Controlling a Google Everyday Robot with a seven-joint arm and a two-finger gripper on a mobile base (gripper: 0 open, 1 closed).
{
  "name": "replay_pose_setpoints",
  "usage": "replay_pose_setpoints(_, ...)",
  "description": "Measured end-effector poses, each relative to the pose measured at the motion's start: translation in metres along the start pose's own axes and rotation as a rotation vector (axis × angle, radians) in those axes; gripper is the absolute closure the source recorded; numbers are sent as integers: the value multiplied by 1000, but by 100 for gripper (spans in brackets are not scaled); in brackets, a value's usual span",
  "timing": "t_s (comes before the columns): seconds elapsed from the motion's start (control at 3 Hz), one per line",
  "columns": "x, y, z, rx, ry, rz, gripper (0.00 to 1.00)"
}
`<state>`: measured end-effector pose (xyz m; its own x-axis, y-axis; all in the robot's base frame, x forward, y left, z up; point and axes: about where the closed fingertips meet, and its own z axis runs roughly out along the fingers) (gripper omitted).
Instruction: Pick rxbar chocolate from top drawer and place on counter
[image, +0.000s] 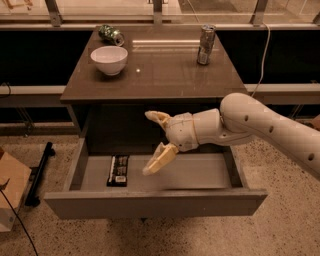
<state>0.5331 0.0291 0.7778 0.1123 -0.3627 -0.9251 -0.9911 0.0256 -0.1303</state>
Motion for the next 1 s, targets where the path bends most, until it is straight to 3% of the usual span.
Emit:
replay_pose_setpoints(0.33,20,-5,26,-32,-51,19,0)
replay_pose_setpoints(1.0,33,-12,45,-34,-63,22,0)
